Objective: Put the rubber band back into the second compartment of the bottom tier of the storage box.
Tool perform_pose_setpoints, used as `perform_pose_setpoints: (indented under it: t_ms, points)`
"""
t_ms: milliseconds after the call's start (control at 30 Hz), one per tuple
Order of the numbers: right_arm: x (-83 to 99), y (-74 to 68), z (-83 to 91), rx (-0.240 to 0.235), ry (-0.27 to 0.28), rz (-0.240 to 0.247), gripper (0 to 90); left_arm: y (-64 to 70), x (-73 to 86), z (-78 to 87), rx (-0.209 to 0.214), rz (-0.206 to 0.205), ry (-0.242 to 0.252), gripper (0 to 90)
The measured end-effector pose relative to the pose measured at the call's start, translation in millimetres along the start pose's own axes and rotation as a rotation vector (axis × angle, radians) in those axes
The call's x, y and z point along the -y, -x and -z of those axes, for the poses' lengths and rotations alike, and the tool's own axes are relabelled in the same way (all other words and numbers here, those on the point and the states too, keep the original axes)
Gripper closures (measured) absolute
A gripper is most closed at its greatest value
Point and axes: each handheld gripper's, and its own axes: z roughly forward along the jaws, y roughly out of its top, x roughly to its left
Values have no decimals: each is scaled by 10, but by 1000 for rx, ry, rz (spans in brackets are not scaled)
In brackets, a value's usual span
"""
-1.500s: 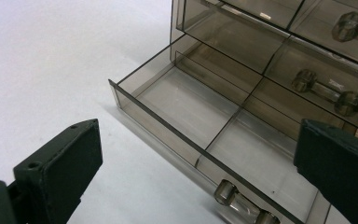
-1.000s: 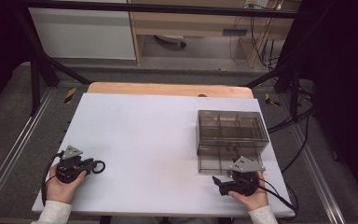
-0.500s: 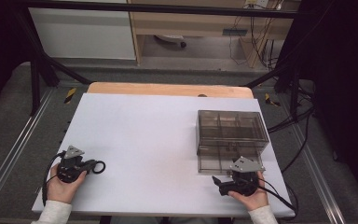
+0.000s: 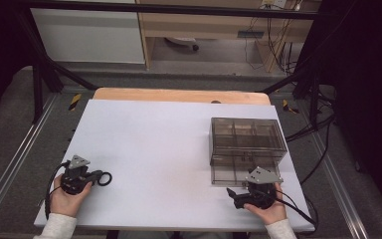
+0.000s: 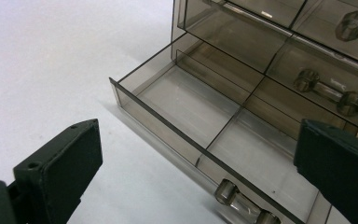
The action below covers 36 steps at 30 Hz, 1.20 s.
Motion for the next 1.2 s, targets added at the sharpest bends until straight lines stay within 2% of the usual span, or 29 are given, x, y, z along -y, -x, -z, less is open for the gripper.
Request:
perform_pose_setpoints:
  t_ms: [333,700,1200]
  points:
    - [-1,-1,1,-1,-1,-3,18,67,-39,55,38,1,38,880]
    - [-3,2,0,-2,0,-2,18,224,-108,52,71,-29,61,880]
    - [-2,1,-1,-3,-2,-4,18,565,-227,-37,134,-84,68,880]
